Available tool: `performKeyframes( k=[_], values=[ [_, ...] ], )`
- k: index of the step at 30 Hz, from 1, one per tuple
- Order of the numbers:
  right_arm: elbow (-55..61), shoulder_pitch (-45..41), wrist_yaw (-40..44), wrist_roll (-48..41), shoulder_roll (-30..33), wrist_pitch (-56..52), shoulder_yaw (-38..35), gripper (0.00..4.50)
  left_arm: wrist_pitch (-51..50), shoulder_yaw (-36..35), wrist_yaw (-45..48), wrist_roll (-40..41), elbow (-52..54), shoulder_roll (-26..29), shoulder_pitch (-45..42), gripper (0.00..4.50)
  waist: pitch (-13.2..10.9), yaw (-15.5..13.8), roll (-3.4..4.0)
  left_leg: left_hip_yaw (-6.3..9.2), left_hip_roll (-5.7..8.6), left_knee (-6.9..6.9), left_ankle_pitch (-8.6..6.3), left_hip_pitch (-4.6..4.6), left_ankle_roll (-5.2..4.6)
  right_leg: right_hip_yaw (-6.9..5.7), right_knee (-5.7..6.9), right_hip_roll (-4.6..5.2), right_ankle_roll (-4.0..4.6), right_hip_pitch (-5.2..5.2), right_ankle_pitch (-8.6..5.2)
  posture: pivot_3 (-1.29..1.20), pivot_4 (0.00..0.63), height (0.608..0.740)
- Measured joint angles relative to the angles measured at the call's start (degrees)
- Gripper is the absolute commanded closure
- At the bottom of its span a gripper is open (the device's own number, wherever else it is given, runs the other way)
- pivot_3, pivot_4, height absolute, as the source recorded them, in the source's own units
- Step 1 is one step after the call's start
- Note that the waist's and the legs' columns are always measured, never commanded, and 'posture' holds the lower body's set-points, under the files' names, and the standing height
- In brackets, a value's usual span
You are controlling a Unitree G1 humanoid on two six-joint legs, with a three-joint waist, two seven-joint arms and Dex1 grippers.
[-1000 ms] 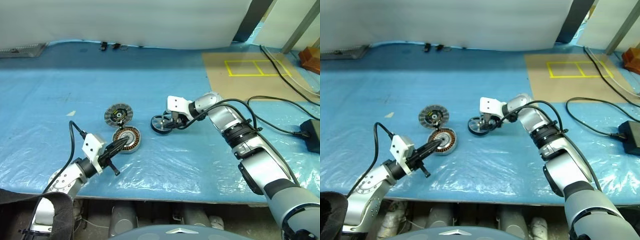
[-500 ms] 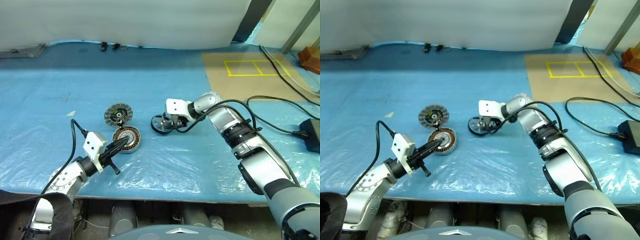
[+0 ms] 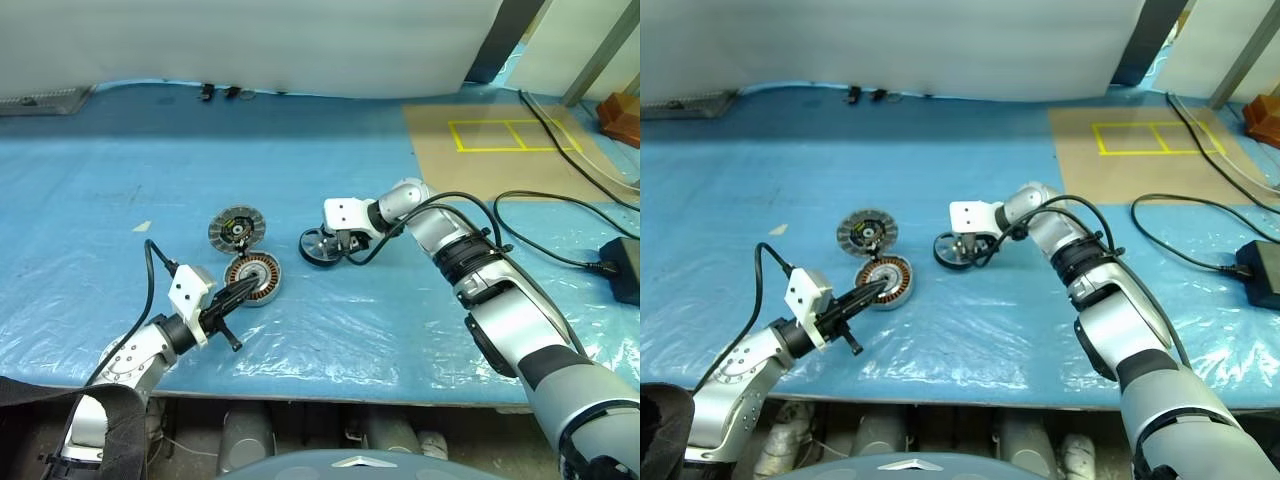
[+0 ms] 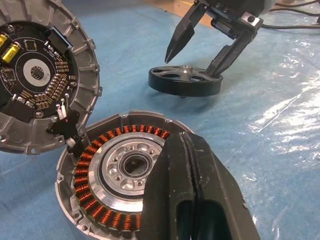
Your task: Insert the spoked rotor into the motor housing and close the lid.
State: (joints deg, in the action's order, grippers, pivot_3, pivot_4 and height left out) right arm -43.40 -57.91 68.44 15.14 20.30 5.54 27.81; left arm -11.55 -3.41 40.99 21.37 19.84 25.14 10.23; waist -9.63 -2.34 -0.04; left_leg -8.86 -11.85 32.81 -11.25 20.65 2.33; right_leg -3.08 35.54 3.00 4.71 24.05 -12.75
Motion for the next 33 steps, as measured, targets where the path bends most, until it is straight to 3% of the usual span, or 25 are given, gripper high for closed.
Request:
performKeyframes(
  k=[16,33],
  values=[
    [-4.9,-1.3,-3.7,4.7,-0.2,14.5,0.7,1.74,-0.4,0.5,0.0,0.0,0.0,0.0,0.4,4.5,0.0,0.0,0.0,0.0,0.0,0.05,0.0,0.03,0.0,0.0,0.06,0.0,0.02,0.04,0.0,0.0,0.15,0.74],
    [-10.0,-3.3,-5.5,8.6,-1.6,21.8,2.3,1.74,-0.4,0.9,0.2,-0.3,-2.4,0.3,-0.2,4.5,0.0,0.1,0.0,0.0,-0.03,0.17,0.0,0.02,0.0,0.0,0.17,0.0,0.06,0.04,0.02,0.0,0.15,0.74]
  ],
)
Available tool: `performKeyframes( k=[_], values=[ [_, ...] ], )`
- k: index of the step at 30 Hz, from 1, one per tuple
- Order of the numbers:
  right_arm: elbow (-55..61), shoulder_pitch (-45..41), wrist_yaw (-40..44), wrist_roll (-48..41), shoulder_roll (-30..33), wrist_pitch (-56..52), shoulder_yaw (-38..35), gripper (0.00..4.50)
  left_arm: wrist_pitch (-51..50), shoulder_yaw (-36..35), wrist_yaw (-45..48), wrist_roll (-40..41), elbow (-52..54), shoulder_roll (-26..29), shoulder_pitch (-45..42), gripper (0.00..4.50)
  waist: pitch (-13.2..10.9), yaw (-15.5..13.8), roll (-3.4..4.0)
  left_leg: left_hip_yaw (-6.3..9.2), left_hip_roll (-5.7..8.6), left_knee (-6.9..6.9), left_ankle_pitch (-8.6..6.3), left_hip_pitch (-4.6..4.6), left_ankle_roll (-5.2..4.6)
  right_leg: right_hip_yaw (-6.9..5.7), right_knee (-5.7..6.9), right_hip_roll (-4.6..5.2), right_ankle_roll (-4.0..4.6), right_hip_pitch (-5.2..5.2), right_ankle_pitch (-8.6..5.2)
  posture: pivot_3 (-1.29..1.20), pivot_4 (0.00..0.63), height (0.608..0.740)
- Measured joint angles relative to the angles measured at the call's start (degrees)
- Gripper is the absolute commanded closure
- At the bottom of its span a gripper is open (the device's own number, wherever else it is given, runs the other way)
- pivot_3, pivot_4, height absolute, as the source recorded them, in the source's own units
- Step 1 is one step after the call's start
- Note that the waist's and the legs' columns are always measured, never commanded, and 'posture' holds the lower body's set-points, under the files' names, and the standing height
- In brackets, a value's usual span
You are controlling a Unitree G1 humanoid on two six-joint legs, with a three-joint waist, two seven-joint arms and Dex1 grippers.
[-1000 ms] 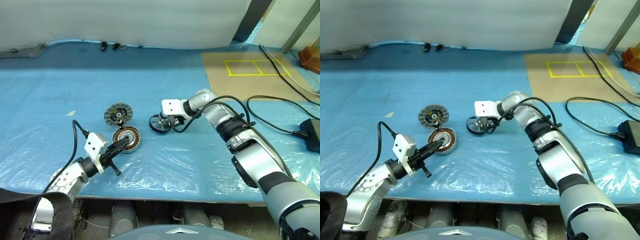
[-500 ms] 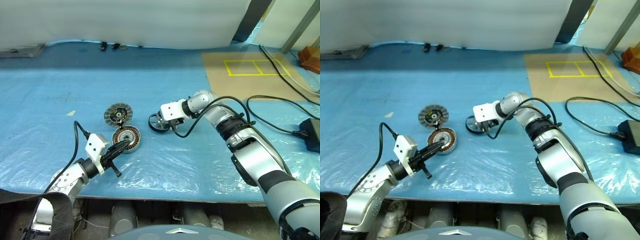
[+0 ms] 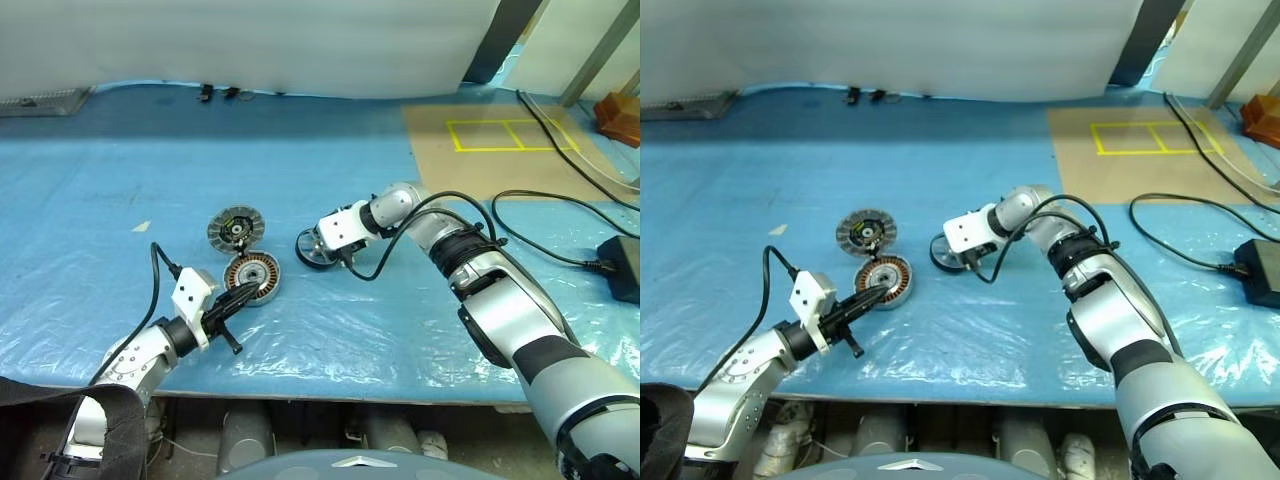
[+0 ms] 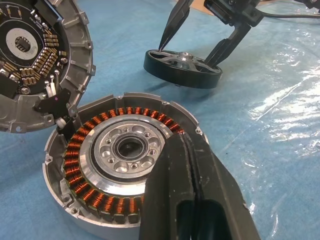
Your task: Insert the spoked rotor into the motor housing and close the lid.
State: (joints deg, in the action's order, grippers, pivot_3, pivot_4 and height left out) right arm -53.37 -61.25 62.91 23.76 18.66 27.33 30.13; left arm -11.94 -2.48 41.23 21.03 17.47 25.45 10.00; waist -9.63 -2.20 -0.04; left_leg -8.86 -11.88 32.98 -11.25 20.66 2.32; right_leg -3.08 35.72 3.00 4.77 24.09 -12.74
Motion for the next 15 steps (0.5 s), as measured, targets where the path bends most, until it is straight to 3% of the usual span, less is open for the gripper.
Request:
performKeyframes(
  k=[15],
  values=[
    [-0.9,-0.8,-2.1,0.8,-0.7,-1.0,-0.2,1.74,0.8,0.2,1.1,-0.8,-1.3,0.3,-0.5,4.5,0.0,0.0,0.01,0.0,0.0,0.01,0.0,0.06,0.0,0.0,0.0,0.0,0.01,0.06,0.01,0.0,0.15,0.74]
  ],
)
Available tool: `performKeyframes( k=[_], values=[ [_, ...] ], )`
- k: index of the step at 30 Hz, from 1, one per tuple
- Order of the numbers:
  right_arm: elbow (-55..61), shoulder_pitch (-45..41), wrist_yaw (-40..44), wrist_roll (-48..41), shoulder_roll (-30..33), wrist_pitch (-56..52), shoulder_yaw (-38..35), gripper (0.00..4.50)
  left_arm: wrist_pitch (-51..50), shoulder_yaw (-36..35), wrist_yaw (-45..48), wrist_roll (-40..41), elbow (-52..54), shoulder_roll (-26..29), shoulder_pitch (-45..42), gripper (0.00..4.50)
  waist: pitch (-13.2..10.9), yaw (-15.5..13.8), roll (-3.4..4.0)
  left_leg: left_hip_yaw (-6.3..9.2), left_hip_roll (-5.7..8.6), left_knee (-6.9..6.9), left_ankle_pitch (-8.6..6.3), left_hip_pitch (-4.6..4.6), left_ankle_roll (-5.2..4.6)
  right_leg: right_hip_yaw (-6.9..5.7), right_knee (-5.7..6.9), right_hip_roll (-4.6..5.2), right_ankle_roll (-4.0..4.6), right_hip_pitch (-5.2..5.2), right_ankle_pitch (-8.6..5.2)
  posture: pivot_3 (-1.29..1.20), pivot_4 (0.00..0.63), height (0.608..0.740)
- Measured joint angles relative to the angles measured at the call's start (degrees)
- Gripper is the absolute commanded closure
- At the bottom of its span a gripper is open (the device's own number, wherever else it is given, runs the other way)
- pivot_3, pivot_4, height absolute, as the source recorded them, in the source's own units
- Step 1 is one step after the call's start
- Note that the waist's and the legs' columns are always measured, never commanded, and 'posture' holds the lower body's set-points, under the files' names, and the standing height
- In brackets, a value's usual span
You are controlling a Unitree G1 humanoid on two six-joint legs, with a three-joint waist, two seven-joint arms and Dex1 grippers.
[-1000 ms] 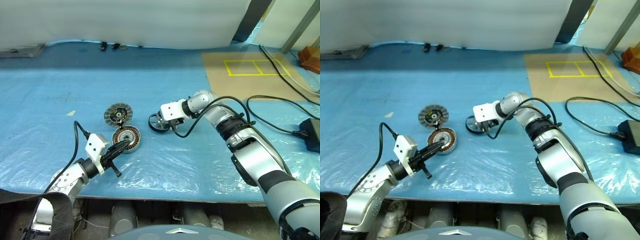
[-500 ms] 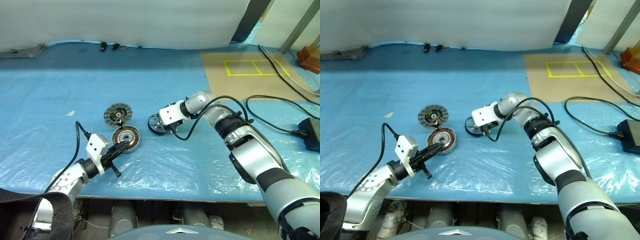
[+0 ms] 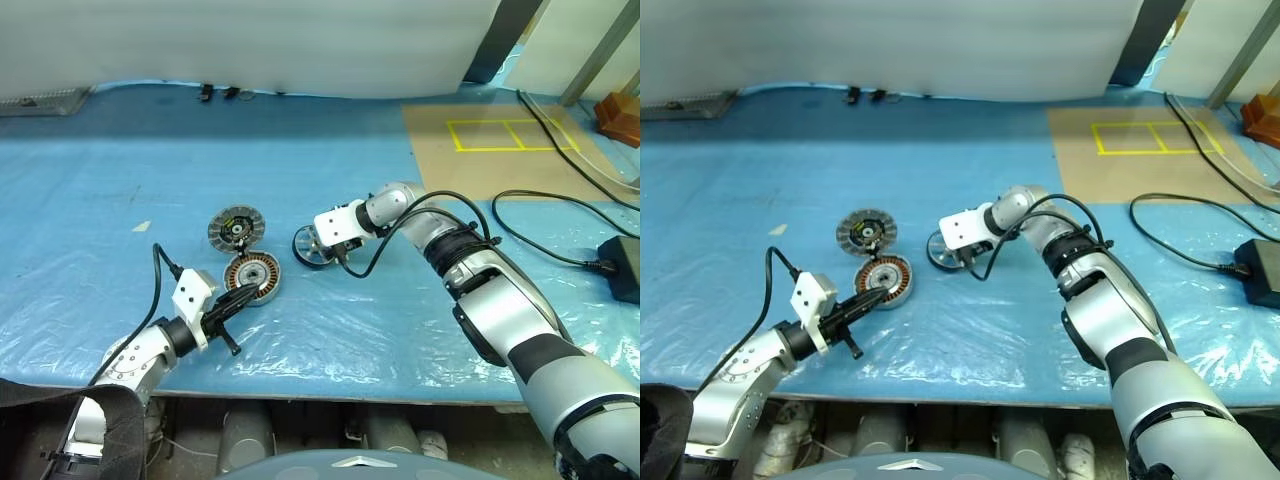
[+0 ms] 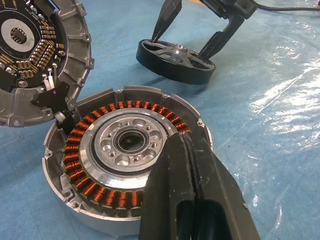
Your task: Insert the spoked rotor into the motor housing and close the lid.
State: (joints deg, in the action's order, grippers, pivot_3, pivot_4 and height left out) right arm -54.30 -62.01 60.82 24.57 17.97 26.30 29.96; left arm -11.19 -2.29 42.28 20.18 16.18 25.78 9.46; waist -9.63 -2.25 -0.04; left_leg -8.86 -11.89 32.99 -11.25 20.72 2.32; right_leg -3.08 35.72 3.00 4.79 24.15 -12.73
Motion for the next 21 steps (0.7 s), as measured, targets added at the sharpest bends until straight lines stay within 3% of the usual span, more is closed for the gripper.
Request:
performKeyframes(
  k=[8,21],
  values=[
    [0.0,-0.4,-3.1,2.2,0.8,3.6,0.3,1.74,-0.1,0.2,0.1,0.0,0.0,0.2,-0.4,4.5,0.0,0.0,0.0,0.0,0.0,0.0,0.0,0.09,0.0,0.0,0.0,0.0,0.0,0.06,0.0,0.0,0.15,0.74],
    [1.4,-0.5,0.9,0.7,0.9,-0.3,-0.5,1.74,-1.1,0.5,0.8,0.0,0.0,0.8,-1.4,4.5,0.0,0.0,0.0,0.0,0.0,0.0,0.01,0.13,-0.01,0.0,0.0,0.0,0.0,0.08,0.0,0.0,0.15,0.74]
  ],
)
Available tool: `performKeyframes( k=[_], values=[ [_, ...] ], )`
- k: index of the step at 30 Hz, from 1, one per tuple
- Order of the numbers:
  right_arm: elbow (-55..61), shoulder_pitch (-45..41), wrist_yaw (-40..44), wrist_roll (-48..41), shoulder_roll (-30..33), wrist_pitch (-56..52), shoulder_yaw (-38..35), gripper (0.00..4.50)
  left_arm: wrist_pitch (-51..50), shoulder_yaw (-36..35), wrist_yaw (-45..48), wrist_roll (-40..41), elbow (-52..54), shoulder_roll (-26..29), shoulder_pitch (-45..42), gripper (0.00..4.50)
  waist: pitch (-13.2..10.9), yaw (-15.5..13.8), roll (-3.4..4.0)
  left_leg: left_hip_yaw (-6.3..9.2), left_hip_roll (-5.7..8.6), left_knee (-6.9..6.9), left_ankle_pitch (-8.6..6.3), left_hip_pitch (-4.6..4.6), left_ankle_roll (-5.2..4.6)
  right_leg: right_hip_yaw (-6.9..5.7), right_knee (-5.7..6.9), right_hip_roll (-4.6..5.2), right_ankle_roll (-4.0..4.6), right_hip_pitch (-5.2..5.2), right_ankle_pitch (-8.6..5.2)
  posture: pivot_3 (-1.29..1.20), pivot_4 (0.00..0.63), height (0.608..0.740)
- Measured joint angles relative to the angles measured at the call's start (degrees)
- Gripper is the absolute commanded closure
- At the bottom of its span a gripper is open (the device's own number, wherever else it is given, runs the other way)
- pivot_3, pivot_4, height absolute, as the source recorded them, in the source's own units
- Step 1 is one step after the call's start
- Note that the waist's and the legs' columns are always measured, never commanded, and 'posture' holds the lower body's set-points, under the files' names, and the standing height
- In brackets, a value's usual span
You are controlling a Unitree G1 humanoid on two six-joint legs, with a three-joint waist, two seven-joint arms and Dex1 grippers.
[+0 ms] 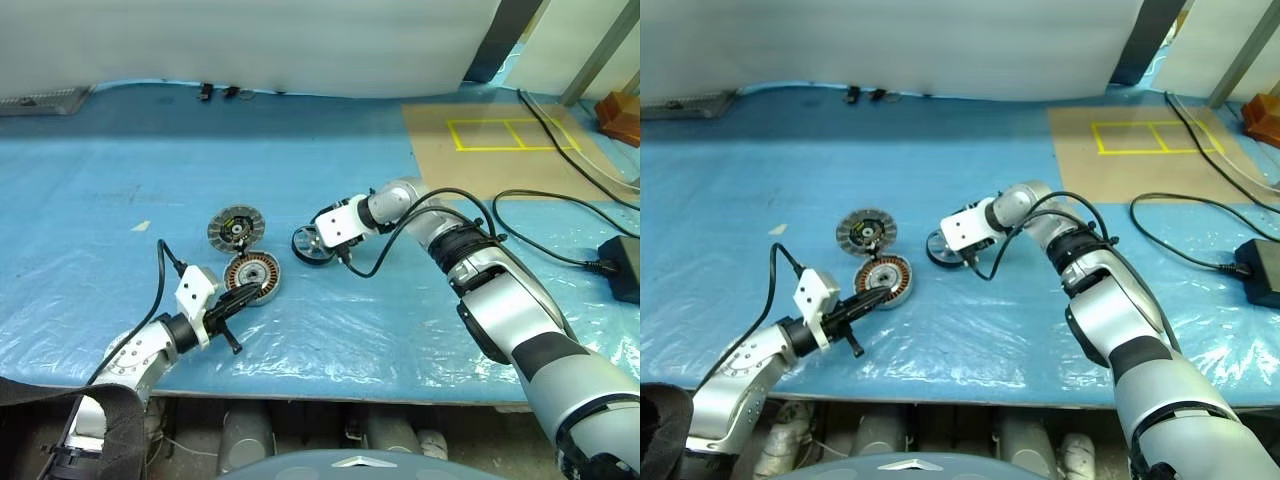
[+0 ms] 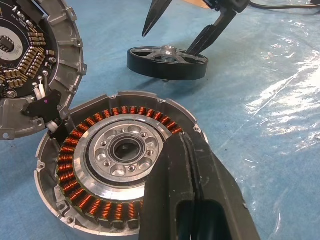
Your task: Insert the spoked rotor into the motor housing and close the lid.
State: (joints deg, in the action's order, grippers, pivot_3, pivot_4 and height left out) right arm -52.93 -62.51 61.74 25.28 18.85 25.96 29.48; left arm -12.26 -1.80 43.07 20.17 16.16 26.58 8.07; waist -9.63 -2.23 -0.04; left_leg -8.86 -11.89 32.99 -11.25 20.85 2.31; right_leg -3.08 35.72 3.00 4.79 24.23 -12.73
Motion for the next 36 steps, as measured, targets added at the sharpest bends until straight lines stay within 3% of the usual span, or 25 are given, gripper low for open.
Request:
performKeyframes(
  k=[11,15,20,36],
  values=[
    [3.6,-2.5,7.3,-4.3,1.9,-10.2,-3.6,1.74,-1.4,0.1,0.3,0.0,0.0,0.4,-0.8,4.5,0.0,0.0,0.0,0.0,-0.01,0.0,0.09,0.02,-0.15,0.0,0.0,0.0,0.0,0.02,0.0,0.0,0.15,0.74],
    [10.0,-2.4,12.1,-9.5,-1.2,-23.6,-6.3,1.74,-1.5,0.3,0.7,0.0,0.0,0.6,-1.2,4.5,0.0,0.0,0.02,0.02,-0.03,-0.01,0.11,0.05,-0.18,0.0,0.01,-0.02,0.01,0.07,0.0,0.0,0.15,0.74],
    [16.1,-1.1,14.1,-11.4,-2.3,-31.9,-6.1,1.74,-1.8,0.7,1.1,0.0,0.0,0.9,-1.2,4.5,0.0,-0.5,0.01,0.04,0.0,0.0,0.1,0.09,-0.17,-0.01,0.0,0.01,0.01,0.06,0.0,0.0,0.15,0.74],
    [16.4,0.8,15.4,-10.1,1.1,-28.9,-1.5,1.74,-2.0,0.9,1.2,0.0,0.0,1.4,-1.2,4.5,0.0,-0.1,0.01,0.04,0.01,0.01,0.07,0.08,-0.11,-0.01,0.0,0.01,0.0,0.06,0.0,0.0,0.15,0.74]
  ],
)
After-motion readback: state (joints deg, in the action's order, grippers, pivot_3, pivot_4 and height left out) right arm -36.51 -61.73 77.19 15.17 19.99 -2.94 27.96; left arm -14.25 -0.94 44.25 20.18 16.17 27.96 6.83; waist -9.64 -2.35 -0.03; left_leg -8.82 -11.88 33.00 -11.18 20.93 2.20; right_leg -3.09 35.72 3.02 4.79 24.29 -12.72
